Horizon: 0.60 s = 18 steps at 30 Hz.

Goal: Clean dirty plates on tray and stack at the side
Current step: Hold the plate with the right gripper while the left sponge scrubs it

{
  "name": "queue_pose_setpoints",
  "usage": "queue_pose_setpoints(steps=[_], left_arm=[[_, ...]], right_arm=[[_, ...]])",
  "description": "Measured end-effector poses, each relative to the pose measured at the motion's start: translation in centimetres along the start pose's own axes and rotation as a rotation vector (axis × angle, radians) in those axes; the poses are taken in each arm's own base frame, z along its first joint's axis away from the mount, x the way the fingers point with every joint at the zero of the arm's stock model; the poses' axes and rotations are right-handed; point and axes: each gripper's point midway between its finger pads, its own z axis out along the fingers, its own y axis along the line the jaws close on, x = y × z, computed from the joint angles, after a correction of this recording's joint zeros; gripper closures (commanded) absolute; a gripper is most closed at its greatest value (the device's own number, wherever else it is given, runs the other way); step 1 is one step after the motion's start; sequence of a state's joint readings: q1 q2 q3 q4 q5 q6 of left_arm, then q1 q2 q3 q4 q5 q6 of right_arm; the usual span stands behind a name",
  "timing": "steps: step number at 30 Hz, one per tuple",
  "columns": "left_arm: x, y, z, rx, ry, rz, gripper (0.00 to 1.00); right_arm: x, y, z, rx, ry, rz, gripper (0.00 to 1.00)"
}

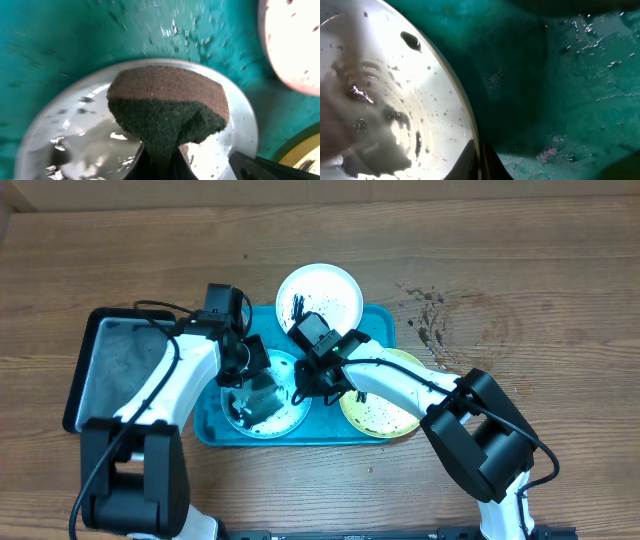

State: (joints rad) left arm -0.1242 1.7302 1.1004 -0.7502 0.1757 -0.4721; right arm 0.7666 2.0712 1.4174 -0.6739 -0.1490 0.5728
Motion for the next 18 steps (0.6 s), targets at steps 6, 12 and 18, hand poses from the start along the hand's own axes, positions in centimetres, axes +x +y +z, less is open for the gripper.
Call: queue_pose_setpoints(steps=[6, 12, 18], left_arm=[[1.5, 1.1, 2.8, -0.032, 0.103, -0.023, 0.96], [2.5, 3.9, 2.1, -0.157, 0.141, -0.048, 0.96], [2.7, 8.1, 0.9, -0.350, 0.144, -0.066, 0.96]], right_arm=[[0.0, 0.0, 0.0, 0.000, 0.001, 0.000, 0.96], [0.0, 0.0, 0.0, 0.001, 0.001, 0.000, 0.96], [0.1, 0.0, 0.0, 0.000, 0.005, 0.000, 0.96]])
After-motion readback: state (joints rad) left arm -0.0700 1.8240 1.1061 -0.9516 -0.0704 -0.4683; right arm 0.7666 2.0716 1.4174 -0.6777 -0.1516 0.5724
